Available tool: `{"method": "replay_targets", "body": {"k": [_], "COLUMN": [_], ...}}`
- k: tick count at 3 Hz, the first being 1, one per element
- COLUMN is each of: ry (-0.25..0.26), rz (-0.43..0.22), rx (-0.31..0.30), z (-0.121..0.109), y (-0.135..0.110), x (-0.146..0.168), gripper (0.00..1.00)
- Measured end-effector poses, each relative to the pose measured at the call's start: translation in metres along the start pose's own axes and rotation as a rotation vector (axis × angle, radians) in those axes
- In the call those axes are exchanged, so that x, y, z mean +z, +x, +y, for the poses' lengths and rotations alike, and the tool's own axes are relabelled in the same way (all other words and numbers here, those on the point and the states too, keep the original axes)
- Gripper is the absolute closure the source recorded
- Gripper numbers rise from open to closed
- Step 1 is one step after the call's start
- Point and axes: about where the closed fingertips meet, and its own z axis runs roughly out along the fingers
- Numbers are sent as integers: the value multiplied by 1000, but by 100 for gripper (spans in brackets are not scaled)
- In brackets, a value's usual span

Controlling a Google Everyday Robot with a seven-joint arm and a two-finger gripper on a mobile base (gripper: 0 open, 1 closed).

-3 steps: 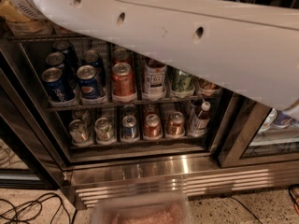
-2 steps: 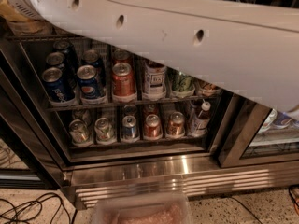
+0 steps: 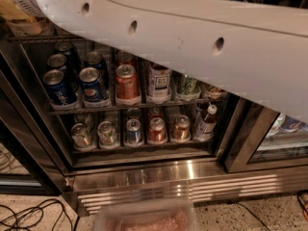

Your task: Pick orange can from top shelf of fridge

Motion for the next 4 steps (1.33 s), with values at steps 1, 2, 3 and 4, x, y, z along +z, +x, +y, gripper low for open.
{"method": "replay_targets", "body": {"k": [1,2,3,4], "ry": [7,9,3,-2], "rz": [-15,-30,-39,-34], "rx": [4,-6,-25,-43], "z": [-1,-1,-1,-3], "y": [-5,-11,-19,-26], "x": [-7,-13,-17,-26], "gripper": [100,100,100,100]}}
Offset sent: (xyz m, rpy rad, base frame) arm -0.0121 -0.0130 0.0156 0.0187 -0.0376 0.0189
